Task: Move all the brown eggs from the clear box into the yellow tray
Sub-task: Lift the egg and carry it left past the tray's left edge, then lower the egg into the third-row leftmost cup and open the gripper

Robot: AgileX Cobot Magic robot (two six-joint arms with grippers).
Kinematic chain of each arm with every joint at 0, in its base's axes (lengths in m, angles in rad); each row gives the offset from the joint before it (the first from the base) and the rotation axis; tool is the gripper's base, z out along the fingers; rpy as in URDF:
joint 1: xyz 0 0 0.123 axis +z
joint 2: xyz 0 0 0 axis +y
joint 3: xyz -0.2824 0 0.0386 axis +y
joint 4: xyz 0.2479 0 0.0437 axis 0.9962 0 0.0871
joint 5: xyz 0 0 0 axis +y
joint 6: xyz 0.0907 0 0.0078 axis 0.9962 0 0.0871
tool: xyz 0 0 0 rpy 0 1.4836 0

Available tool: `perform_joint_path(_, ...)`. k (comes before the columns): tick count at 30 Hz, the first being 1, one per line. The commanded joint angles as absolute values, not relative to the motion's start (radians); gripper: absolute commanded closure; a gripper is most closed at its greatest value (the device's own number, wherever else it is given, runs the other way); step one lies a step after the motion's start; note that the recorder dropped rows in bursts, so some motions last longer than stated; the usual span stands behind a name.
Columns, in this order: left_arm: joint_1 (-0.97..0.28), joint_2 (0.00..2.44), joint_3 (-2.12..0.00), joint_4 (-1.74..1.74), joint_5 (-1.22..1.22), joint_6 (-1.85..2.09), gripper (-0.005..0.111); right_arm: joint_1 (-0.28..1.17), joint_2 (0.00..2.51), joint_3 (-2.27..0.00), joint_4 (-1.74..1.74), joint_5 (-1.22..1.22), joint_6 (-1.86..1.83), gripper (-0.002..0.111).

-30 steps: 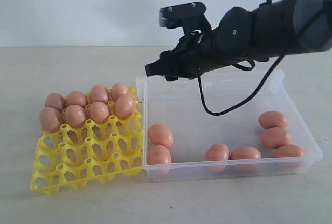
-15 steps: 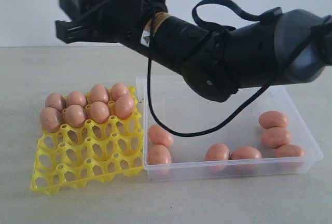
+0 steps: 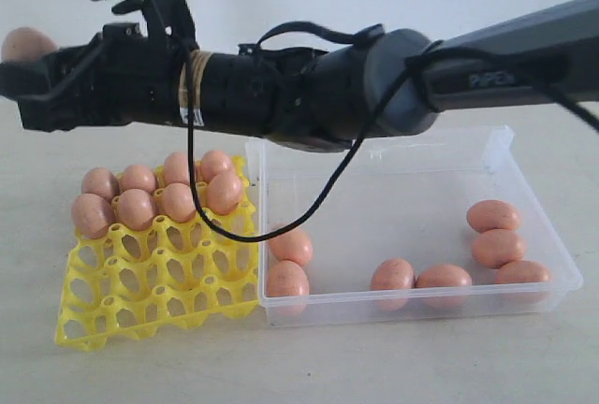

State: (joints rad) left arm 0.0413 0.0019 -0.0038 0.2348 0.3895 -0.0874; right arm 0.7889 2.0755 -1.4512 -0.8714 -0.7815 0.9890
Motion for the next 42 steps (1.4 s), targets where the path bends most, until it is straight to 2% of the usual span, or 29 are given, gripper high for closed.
perform_joint_path(1, 0.036, 0.000, 0.000, 0.233, 0.382, -0.089, 0.085, 0.788, 2.170, -1.501, -0.973, -0.791, 1.121, 0.109)
perform_joint_path(13, 0.036, 0.000, 0.000, 0.233, 0.382, -0.089, 0.085, 0.788, 2.261, -1.536, -1.136, -0.835, 1.325, 0.109)
perform_joint_path(19, 0.036, 0.000, 0.000, 0.233, 0.382, -0.089, 0.085, 0.826, 2.304, -1.675, -1.248, -0.609, 1.523, 0.109)
perform_joint_path(22, 0.036, 0.000, 0.000, 0.233, 0.382, -0.089, 0.085, 0.829, 2.340, -1.729, -1.394, -0.627, 1.606, 0.109)
perform_joint_path(27, 0.036, 0.000, 0.000, 0.233, 0.382, -0.089, 0.085, 0.830, 2.366, -1.729, -1.452, -0.690, 1.613, 0.109)
perform_joint_path(42, 0.036, 0.000, 0.000, 0.233, 0.382, -0.089, 0.085, 0.837, 2.387, -1.729, -1.579, -0.591, 1.609, 0.109)
